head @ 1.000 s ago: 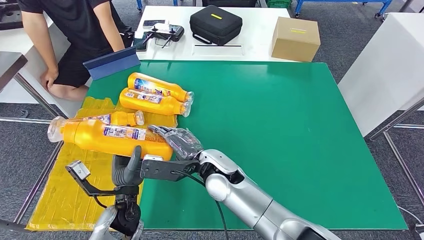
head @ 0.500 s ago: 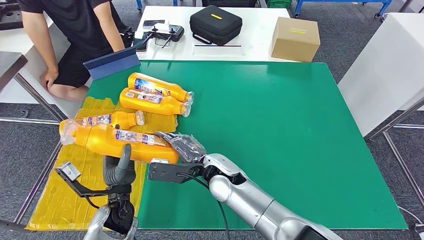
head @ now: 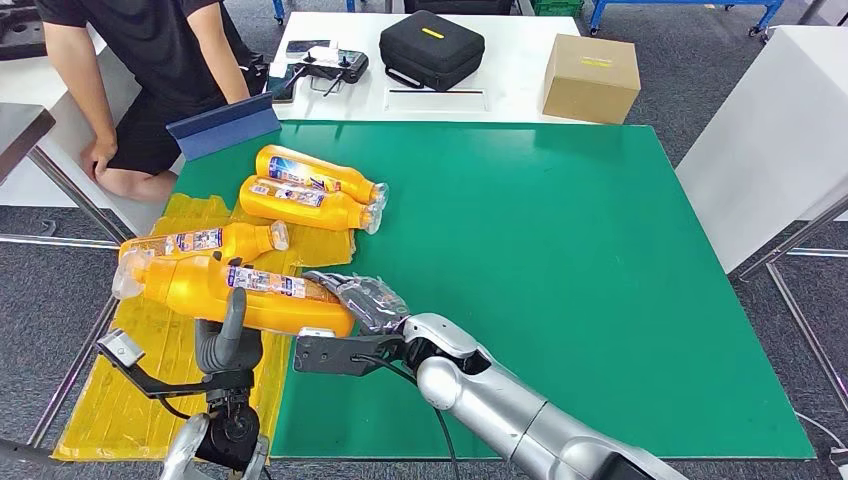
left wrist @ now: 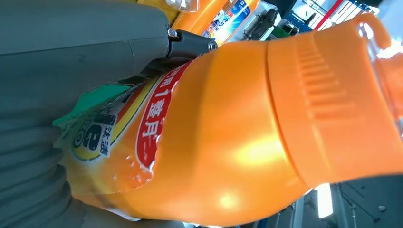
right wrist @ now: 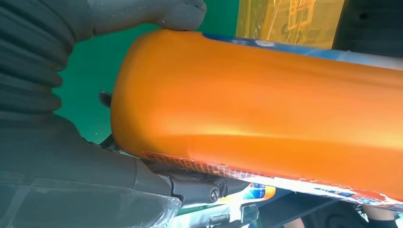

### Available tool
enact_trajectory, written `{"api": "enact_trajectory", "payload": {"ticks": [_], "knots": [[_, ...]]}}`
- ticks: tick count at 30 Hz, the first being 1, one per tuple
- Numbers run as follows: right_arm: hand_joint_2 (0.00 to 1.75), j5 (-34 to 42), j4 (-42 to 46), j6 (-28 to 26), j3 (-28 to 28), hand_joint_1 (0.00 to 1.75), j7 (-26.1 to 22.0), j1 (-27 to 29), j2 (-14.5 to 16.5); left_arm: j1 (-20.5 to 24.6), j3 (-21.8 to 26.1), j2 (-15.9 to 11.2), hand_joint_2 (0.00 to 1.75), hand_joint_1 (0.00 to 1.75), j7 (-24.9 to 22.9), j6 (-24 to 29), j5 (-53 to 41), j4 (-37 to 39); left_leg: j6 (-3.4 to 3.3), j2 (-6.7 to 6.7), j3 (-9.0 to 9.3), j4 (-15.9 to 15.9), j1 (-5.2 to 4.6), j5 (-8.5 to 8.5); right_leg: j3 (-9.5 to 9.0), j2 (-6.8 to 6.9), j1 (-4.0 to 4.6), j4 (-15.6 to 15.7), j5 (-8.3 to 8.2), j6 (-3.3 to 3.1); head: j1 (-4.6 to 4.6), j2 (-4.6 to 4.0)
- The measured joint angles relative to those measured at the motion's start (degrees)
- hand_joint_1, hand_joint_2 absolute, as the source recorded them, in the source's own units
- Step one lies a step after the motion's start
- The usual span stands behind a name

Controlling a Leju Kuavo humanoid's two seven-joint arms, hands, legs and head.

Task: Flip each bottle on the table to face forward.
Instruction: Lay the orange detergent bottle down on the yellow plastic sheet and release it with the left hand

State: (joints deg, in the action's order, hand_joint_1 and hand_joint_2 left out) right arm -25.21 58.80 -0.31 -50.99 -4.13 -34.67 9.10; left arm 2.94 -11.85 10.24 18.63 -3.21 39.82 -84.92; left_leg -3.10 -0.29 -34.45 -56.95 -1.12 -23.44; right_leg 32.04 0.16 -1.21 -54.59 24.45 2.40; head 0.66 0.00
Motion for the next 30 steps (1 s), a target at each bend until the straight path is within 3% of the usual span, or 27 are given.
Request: {"api": "enact_trajectory", "payload": {"ticks": [15,18,19,22,30], "knots": [[1.75,1.31,-0.18,-0.75,-1.71,1.75,0.11,-0.48,-0.01,-1.02,0.66,0.81,1.75,1.75,-2.97,-3.03,3.61,-1.76,0.0,0.01,0.0,0.0,0.0,0.0,0.01,-0.01,0.0,0.0,0.0,0.0,-0.01,0.0],[1.75,1.38,-0.38,-1.0,-1.77,0.46,-0.03,-0.57,-0.01,-1.02,0.85,1.02,1.75,1.75,-3.15,-3.36,3.82,-1.75,0.0,0.01,0.01,0.0,0.0,0.0,0.01,0.0,0.0,0.0,0.0,0.0,-0.01,0.0],[1.31,1.36,-0.44,-1.19,-1.78,0.03,-0.04,-0.59,-0.01,-1.02,0.86,1.05,1.75,1.75,-3.25,-3.53,3.89,-1.75,0.0,0.01,0.01,0.0,0.0,0.0,0.01,0.0,0.0,0.0,0.0,0.0,-0.01,0.0],[0.0,1.22,-0.62,-2.07,-1.86,0.0,-0.08,-0.64,-0.03,-1.01,0.8,1.25,1.75,1.75,-3.65,-4.36,4.11,-1.74,0.0,0.0,0.01,0.0,0.0,0.0,0.01,0.0,0.0,0.0,0.0,0.0,0.0,0.0],[0.0,1.38,-0.33,-3.66,-0.58,0.0,-0.57,-0.86,-0.97,-0.85,0.78,1.67,1.75,1.75,-3.85,-5.62,4.65,-1.74,0.0,0.02,0.01,-0.01,0.0,0.0,0.02,-0.01,0.0,0.0,0.0,0.0,0.0,0.0]]}}
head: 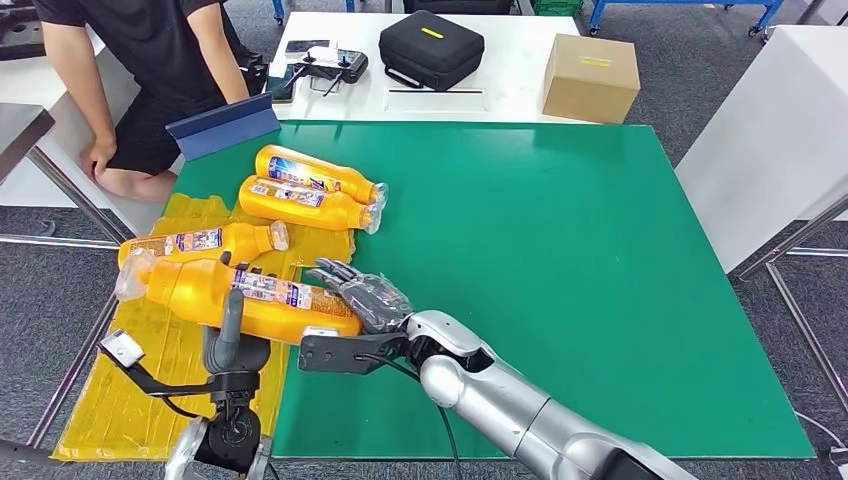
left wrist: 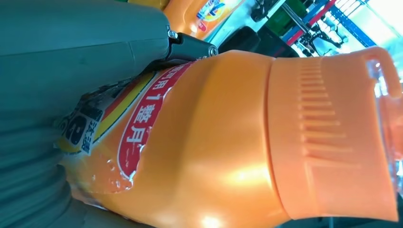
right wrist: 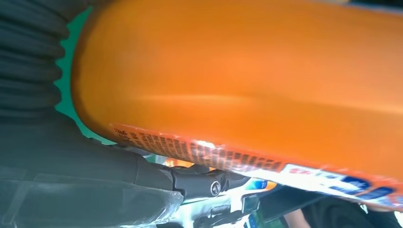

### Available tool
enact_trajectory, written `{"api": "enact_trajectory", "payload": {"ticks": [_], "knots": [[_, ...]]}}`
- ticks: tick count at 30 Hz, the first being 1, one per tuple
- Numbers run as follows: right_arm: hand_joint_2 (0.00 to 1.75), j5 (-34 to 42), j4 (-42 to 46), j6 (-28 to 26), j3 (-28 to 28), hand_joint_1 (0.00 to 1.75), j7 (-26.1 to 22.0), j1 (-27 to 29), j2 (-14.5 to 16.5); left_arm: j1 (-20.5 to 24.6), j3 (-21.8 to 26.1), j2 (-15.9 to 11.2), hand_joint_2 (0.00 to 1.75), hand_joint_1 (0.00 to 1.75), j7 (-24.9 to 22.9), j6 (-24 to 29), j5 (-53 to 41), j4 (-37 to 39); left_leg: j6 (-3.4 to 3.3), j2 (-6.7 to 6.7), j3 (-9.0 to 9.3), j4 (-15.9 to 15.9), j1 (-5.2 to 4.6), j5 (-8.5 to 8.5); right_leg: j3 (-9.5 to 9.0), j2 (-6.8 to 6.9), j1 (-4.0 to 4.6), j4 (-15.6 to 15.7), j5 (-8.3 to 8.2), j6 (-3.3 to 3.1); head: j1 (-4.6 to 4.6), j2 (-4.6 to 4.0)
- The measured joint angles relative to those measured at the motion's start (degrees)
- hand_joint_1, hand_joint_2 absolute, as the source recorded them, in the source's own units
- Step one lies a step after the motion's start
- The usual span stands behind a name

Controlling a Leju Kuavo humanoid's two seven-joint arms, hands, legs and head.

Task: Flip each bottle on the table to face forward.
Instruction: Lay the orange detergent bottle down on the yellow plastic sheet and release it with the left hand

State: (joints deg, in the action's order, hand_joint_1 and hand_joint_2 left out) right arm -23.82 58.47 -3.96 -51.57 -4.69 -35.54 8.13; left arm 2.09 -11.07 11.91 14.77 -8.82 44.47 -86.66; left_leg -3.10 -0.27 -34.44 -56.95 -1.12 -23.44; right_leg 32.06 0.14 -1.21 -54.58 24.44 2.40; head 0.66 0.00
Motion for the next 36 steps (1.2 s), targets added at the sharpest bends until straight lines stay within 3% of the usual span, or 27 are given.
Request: {"api": "enact_trajectory", "payload": {"ticks": [9,14,18,24,30,36], "knots": [[0.0,-1.75,1.68,-1.0,2.69,0.0,0.02,0.47,-1.49,1.65,-0.01,0.0,1.75,1.75,1.01,-0.33,0.07,0.63,0.0,0.0,0.01,0.0,0.0,0.0,0.0,0.0,0.01,0.0,0.0,0.0,0.0,0.0],[0.0,-2.92,4.92,-4.21,6.22,0.0,-0.04,1.15,-3.17,2.38,0.5,-0.55,1.75,1.75,6.28,3.55,-5.01,2.22,0.0,0.0,0.01,-0.01,0.0,0.0,0.01,0.0,0.0,0.0,0.0,0.0,0.0,0.0],[0.0,-5.94,10.65,-4.62,11.13,0.0,0.4,3.11,-5.46,3.47,3.42,-1.56,1.75,1.75,12.29,8.54,-12.18,3.62,0.0,-0.01,0.01,-0.01,0.0,0.0,0.0,0.01,0.0,0.0,0.0,0.0,-0.01,0.0],[0.0,-9.95,19.82,-4.1,20.07,0.0,0.62,7.69,-8.61,4.35,10.11,-3.48,1.75,1.75,14.04,10.64,-17.66,3.98,0.0,0.01,0.0,-0.01,0.0,0.0,0.0,0.0,0.01,0.0,0.0,0.0,-0.01,0.0],[0.0,-13.76,27.82,-3.04,28.52,0.0,0.84,13.4,-10.51,3.85,15.51,-5.41,1.75,1.75,17.77,17.21,-29.16,1.98,0.0,0.0,-0.05,0.0,0.0,-0.01,0.0,0.01,0.01,0.0,0.0,0.0,0.0,0.0],[0.0,-14.35,30.94,-0.66,33.34,0.0,-0.27,16.45,-11.17,2.03,18.18,-7.19,1.75,1.75,20.13,28.5,-47.51,-2.69,0.0,-0.03,-0.05,0.0,0.0,-0.01,0.01,0.02,0.01,0.0,0.0,0.0,0.0,0.0]]}}
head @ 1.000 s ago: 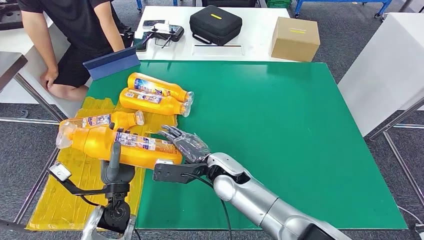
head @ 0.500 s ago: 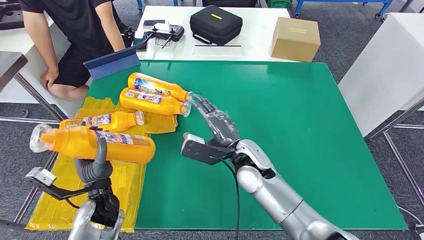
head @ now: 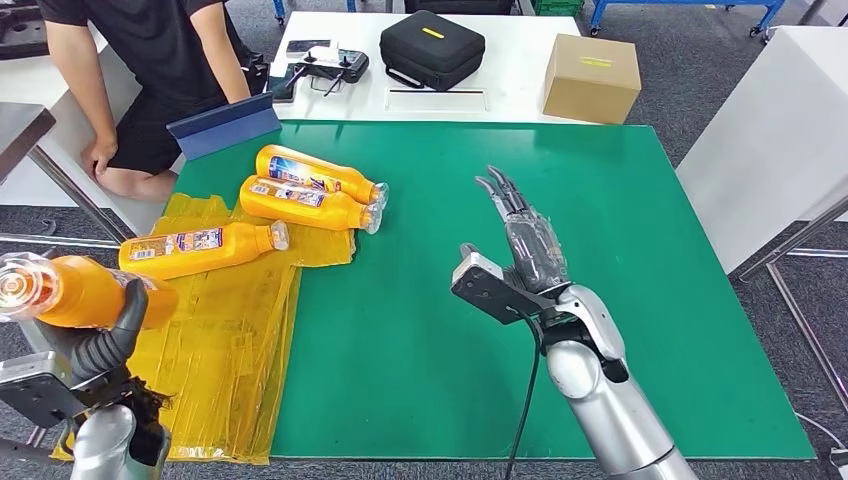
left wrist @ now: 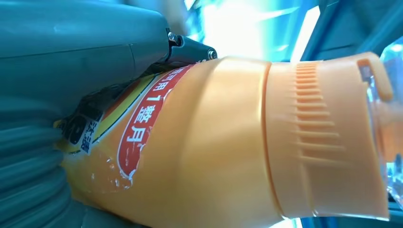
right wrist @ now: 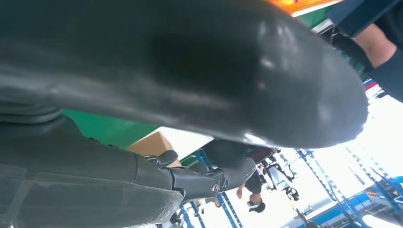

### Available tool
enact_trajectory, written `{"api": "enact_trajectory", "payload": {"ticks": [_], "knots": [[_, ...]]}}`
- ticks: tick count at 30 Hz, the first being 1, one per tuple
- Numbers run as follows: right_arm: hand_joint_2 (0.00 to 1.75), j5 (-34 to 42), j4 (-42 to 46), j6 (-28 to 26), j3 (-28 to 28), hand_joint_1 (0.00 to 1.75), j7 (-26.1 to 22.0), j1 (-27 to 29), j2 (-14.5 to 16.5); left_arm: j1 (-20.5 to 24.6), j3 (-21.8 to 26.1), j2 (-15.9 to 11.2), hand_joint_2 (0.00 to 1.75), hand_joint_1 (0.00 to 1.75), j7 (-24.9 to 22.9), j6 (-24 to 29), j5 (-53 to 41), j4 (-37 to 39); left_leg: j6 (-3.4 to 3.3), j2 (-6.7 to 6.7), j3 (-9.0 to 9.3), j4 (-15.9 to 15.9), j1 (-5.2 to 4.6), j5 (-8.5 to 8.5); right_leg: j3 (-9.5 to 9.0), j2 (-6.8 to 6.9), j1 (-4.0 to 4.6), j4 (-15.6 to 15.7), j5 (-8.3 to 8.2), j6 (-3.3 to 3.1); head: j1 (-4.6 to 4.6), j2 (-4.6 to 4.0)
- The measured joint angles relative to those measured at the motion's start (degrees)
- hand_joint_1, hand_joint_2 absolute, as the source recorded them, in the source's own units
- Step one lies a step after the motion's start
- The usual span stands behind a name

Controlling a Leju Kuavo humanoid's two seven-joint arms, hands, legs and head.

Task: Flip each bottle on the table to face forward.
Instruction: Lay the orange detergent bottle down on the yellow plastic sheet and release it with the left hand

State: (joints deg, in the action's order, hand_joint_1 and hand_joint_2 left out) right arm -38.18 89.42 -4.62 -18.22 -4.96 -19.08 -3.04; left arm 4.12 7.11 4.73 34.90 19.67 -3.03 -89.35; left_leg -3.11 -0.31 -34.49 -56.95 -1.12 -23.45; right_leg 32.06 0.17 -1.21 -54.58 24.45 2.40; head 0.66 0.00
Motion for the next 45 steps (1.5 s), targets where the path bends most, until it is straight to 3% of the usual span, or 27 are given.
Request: {"api": "enact_trajectory", "payload": {"ticks": [9,11,14,18,21,30,32,34,36,45], "knots": [[0.0,-0.03,0.44,0.59,1.55,0.0,-0.4,0.61,-0.02,-0.97,0.63,-0.69,1.75,1.75,0.0,2.86,-4.38,-2.38,0.0,0.01,0.03,0.0,0.0,0.01,-0.03,-0.01,0.0,0.0,-0.01,0.0,0.0,0.0],[0.0,0.09,0.45,1.12,1.57,0.0,-0.87,0.56,-0.02,-1.4,0.56,-0.95,1.75,1.75,-0.15,6.44,-11.0,-2.48,0.0,0.03,0.02,0.0,0.0,0.01,-0.03,-0.02,0.0,0.0,-0.01,0.0,0.0,0.0],[0.0,1.21,0.14,2.25,1.33,0.0,-1.69,-0.13,-0.03,-2.73,-0.2,-1.79,1.75,1.75,-2.27,13.84,-28.72,-2.52,0.0,0.04,0.0,0.0,0.0,0.0,-0.02,-0.03,0.0,0.0,0.0,0.0,-0.01,0.0],[0.0,2.22,-0.2,3.54,0.78,0.0,-1.55,-1.55,0.14,-4.47,-2.51,-3.36,1.75,1.75,-7.42,16.82,-43.64,-0.05,0.0,0.01,0.0,0.01,0.0,0.0,0.0,-0.01,0.0,0.01,0.01,-0.01,0.01,0.0],[0.0,1.79,-0.22,4.14,0.53,0.0,-1.26,-1.83,0.65,-5.45,-4.12,-4.46,1.75,1.75,-8.32,17.86,-45.95,3.89,0.01,0.03,0.0,0.02,0.0,0.0,0.01,-0.04,0.01,0.01,0.01,-0.01,-0.01,0.0],[0.0,1.38,-2.15,4.8,-0.37,0.0,-2.15,-4.23,1.62,-4.61,-4.68,-5.86,1.75,1.75,-3.51,20.03,-48.27,18.69,0.0,0.01,0.01,0.02,0.0,0.0,-0.01,-0.02,0.0,0.0,0.01,-0.01,0.01,0.0],[0.0,1.52,-2.86,4.88,-0.6,0.0,-2.42,-4.91,1.65,-3.9,-4.36,-5.91,1.75,0.87,-3.01,20.12,-48.55,20.89,0.0,0.0,0.02,0.02,0.0,0.0,-0.04,-0.02,-0.01,0.0,0.01,-0.01,0.0,0.0],[0.0,1.73,-3.57,4.88,-0.9,0.0,-2.72,-5.47,1.67,-3.16,-4.08,-5.97,0.87,0.0,-2.95,20.15,-48.64,22.55,0.0,0.0,0.05,0.02,-0.01,0.0,-0.06,-0.02,-0.01,0.0,0.01,-0.01,0.0,0.0],[0.0,2.09,-4.28,4.86,-1.16,0.0,-2.95,-5.91,1.67,-2.43,-3.95,-6.01,0.0,0.0,-3.68,20.16,-48.85,24.2,0.0,0.0,0.08,0.02,-0.01,0.0,-0.07,-0.02,0.0,0.0,0.01,-0.01,-0.01,0.0],[0.0,3.37,-5.93,4.22,-2.3,0.0,-3.23,-6.14,1.33,-0.7,-3.98,-6.58,0.0,0.0,-5.26,20.22,-48.76,29.62,0.02,0.03,0.11,0.02,0.03,0.02,-0.07,-0.03,0.03,-0.01,0.0,-0.01,0.0,0.0]]}}
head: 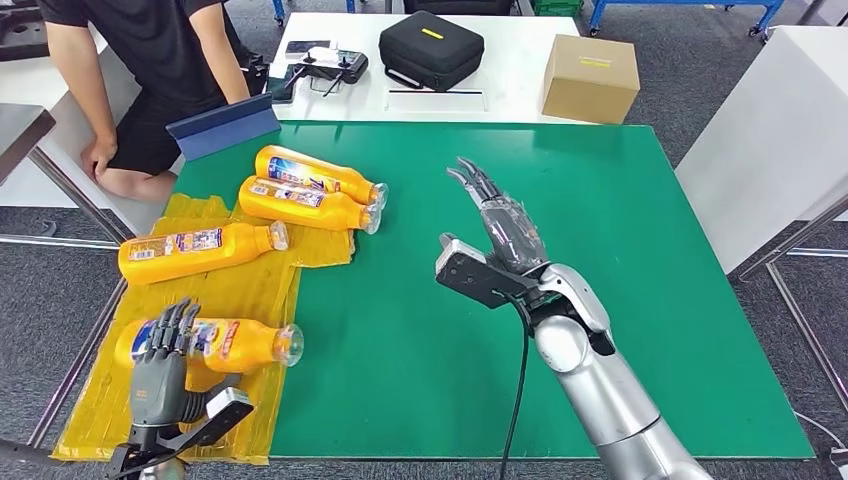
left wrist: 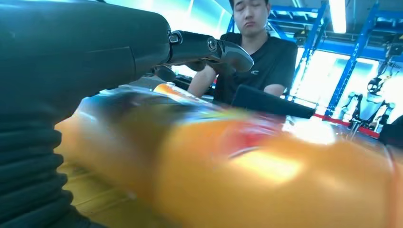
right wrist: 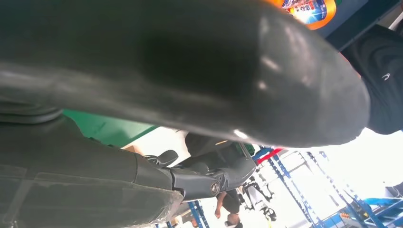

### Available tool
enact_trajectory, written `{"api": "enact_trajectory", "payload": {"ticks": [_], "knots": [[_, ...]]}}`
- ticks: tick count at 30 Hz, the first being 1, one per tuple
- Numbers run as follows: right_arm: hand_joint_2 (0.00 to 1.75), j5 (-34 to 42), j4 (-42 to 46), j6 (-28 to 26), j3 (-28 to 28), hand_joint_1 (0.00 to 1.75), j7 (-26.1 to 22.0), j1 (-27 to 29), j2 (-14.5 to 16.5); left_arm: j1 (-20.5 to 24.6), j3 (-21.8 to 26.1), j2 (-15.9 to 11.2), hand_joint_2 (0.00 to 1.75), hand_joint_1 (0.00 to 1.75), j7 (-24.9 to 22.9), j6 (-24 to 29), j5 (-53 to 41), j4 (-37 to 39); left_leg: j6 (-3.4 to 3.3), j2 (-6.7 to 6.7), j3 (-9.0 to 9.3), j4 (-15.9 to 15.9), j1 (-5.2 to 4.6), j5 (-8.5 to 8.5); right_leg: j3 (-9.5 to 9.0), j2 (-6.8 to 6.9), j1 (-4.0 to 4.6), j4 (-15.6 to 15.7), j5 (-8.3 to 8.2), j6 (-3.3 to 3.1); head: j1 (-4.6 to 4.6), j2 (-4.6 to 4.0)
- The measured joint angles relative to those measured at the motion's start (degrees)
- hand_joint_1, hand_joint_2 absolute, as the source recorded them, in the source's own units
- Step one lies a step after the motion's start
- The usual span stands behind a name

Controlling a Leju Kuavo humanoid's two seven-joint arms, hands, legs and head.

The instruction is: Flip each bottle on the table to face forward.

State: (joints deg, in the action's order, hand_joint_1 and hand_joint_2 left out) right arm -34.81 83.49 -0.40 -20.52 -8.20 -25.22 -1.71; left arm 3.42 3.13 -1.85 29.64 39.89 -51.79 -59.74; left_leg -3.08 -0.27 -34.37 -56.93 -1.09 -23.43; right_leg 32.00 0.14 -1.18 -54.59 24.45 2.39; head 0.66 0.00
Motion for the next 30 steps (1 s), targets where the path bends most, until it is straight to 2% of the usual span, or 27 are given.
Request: {"api": "enact_trajectory", "payload": {"ticks": [7,11,14,16,18,22,26,30], "knots": [[0.0,0.2,-0.04,-0.08,-0.54,0.0,0.0,0.04,-0.31,-0.4,-0.75,-0.7,0.0,0.0,1.62,-0.37,8.53,-0.1,0.0,-0.01,-0.02,0.0,-0.01,-0.01,0.0,0.0,-0.02,0.0,0.0,0.0,0.01,0.0],[0.0,0.2,-0.04,-0.24,-0.73,0.0,0.0,0.07,-0.32,-2.37,-2.98,-1.35,0.0,0.0,1.33,-2.65,13.82,-5.55,0.0,-0.03,-0.02,0.0,-0.01,-0.01,0.0,0.01,-0.02,0.01,0.0,0.0,0.0,0.0],[0.0,0.19,-0.04,-0.33,-0.9,0.0,0.0,0.06,-0.31,-4.5,-5.15,-1.64,0.0,0.0,-0.11,-7.0,17.82,-11.52,0.0,-0.02,-0.02,0.0,-0.01,-0.01,0.0,0.0,-0.02,0.01,0.0,0.0,0.0,0.01],[0.0,0.21,-0.04,-0.44,-0.93,0.0,-0.32,0.07,-0.26,-5.99,-6.54,-1.66,0.0,0.0,-1.23,-11.78,23.69,-15.99,0.0,-0.02,-0.02,0.0,-0.01,-0.01,0.01,0.0,-0.02,0.01,0.0,0.0,0.0,0.0],[0.0,0.8,-0.03,-0.77,-0.88,0.0,-1.64,0.14,-0.04,-7.34,-7.59,-1.56,0.0,0.0,-1.97,-18.22,33.59,-20.73,0.0,-0.02,-0.02,0.0,-0.01,-0.01,0.02,0.0,-0.01,0.01,0.0,0.0,-0.01,0.0],[0.0,6.01,0.02,-2.56,-0.67,0.0,-7.65,0.85,1.34,-8.44,-9.1,-0.99,0.0,0.0,-1.64,-30.26,56.28,-29.69,0.0,-0.02,-0.01,-0.01,-0.01,-0.01,0.03,0.02,-0.01,0.01,0.0,0.0,-0.01,0.0],[0.0,12.75,0.05,-3.99,-1.21,0.0,-13.07,1.84,3.18,-7.5,-11.94,0.46,0.0,0.0,-0.07,-32.86,65.13,-34.88,0.0,-0.02,-0.01,0.0,-0.01,-0.01,0.02,0.01,-0.01,0.01,0.0,0.0,-0.01,0.0],[0.0,16.16,0.05,-5.42,-3.55,0.0,-14.49,2.07,4.92,-5.28,-16.46,1.76,0.0,0.0,0.14,-32.11,67.05,-36.66,0.0,-0.03,0.0,0.0,-0.01,0.0,0.02,0.01,-0.01,0.01,0.0,0.0,-0.01,0.0]]}}
